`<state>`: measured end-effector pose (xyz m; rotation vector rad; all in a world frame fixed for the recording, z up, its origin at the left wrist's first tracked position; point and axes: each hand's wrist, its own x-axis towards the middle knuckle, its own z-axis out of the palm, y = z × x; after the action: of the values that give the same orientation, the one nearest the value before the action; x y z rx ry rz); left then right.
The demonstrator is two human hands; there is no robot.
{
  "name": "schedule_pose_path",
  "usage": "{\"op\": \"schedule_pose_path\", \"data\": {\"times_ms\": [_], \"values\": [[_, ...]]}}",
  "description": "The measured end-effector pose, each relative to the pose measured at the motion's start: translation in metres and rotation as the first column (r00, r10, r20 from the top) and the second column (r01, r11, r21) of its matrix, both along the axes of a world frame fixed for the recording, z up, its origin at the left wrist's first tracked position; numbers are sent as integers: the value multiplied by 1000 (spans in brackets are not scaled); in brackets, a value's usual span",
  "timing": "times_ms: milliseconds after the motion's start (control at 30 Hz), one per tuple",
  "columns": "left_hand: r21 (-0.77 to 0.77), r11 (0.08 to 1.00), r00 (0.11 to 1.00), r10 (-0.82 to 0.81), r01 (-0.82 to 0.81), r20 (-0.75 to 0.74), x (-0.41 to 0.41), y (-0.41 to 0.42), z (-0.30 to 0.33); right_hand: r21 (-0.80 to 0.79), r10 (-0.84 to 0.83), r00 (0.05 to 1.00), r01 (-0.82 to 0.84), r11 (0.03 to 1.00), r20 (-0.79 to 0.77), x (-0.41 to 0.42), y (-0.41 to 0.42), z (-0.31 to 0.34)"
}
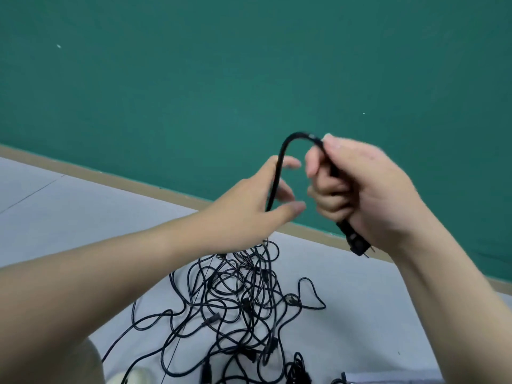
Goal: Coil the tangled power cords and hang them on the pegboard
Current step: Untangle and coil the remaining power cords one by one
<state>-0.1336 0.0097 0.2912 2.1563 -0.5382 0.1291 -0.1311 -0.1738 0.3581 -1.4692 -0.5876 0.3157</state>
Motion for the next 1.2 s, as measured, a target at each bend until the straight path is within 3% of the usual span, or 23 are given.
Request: {"op": "schedule_pose_path", "data": {"times_ms": [167, 267, 367, 500, 600, 800, 900, 1033, 1200], "values": [[-181, 978, 962, -146, 105, -231, -13, -9, 3, 290, -229, 973, 222, 931, -9, 3, -14, 12], [-246, 969, 971, -59, 0, -232, -12, -11, 2, 274, -291, 953, 303, 913, -85, 13, -8, -8], [-296, 955, 971, -46, -26, -234, -10, -15, 3, 130, -283, 946, 303, 944, -156, 18, 9, -41], [-251, 966, 964, -11, -58, -266, -4, -14, 8, -113, -343, 936, 334, 936, -75, 16, 21, -60], [-202, 978, 954, -5, -58, -299, 2, -11, 11, -105, -352, 935, 347, 932, -33, 14, 25, -61], [40, 999, 936, 16, -2, -352, 3, -13, 6, -116, -390, 921, 384, 916, -25, 11, 37, -71], [187, 980, 929, 3, 71, -371, 1, -17, -2, -70, -370, 923, 365, 928, -100, 12, 39, -69], [298, 936, 901, -44, 188, -432, 1, -10, -7, 115, -260, 916, 306, 945, -304, 25, 22, -48], [327, 928, 904, -24, 179, -427, 10, 11, 2, 303, -189, 782, 435, 848, -594, 47, -15, -42]]}}
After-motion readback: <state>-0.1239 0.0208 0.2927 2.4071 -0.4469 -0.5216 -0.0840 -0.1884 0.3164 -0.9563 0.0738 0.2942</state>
